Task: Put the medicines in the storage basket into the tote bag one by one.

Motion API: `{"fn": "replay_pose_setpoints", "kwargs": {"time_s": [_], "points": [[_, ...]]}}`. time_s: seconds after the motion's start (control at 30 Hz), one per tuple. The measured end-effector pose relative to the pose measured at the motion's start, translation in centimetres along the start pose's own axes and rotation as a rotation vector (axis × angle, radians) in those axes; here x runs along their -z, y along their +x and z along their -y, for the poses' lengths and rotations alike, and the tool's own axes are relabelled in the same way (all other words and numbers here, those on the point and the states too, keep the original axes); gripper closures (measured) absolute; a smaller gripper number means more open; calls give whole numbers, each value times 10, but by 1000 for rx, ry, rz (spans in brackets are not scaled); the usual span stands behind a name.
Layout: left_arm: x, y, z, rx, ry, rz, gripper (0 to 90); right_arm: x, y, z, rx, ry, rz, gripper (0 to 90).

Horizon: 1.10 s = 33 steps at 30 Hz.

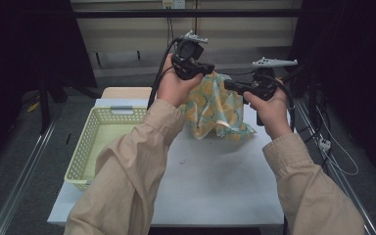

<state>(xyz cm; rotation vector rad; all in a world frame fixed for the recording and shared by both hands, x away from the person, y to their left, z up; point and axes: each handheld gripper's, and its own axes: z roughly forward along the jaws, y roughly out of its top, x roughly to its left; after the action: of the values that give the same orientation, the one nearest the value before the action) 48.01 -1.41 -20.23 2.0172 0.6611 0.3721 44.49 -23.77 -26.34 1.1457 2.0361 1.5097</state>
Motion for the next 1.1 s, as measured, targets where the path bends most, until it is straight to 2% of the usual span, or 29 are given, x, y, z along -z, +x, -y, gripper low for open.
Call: {"fn": "replay_pose_setpoints", "kwargs": {"time_s": [0.17,0.33,0.4,0.5,0.53,0.67,0.97,1.1], "points": [[-7,1,18,13,33,24,900,-5,0,12,-5,35,-16,900],[-20,3,46,33,89,54,900,-15,5,28,0,70,-40,900],[-23,5,60,70,85,80,900,-20,6,37,-6,80,-49,900],[-25,5,72,65,105,82,900,-25,7,47,-2,99,-59,900],[-25,4,75,75,101,84,900,-26,7,51,-7,105,-59,900],[-26,3,85,67,119,89,900,-27,4,61,-20,110,-62,900],[-24,4,100,80,126,102,896,-28,4,73,-25,120,-65,900],[-20,4,102,82,124,107,809,-28,5,74,-26,121,-70,900]]}}
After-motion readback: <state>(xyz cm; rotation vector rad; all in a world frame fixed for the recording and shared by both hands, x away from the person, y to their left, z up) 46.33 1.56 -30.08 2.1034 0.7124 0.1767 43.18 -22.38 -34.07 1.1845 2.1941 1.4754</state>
